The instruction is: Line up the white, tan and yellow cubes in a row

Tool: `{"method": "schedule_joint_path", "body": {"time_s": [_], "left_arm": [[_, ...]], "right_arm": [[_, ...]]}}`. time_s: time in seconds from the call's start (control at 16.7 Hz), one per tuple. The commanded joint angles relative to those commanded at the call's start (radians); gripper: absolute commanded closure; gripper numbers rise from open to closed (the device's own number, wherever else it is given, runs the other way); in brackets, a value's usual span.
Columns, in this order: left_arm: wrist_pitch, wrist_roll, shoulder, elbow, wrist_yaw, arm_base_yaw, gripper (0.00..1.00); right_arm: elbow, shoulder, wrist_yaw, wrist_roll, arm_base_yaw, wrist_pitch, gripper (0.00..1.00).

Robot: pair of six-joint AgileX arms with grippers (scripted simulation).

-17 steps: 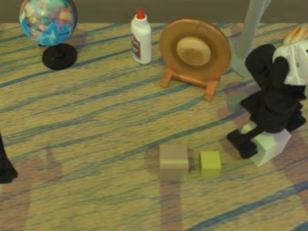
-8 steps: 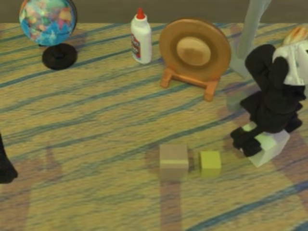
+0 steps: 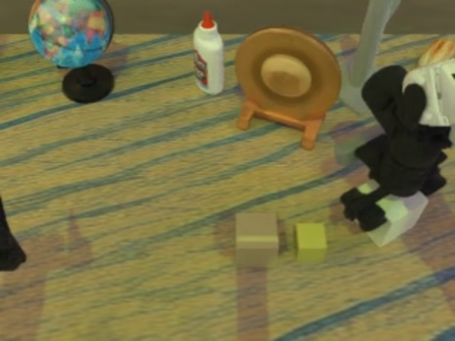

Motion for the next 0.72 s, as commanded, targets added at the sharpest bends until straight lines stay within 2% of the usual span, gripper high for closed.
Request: {"method": "schedule_joint_path", "body": {"time_s": [0.24,0.72], "left_arm": [[0.0,0.0,0.0,0.0,0.0,0.0,0.0],[0.0,0.0,0.0,0.0,0.0,0.0,0.0]], "right_arm": [[0.013,-0.013,-0.001,0.002,-0.001,-0.02,1.0],[0.137,-0.119,-0.002,-0.001,0.007,-0.251,1.0]]}}
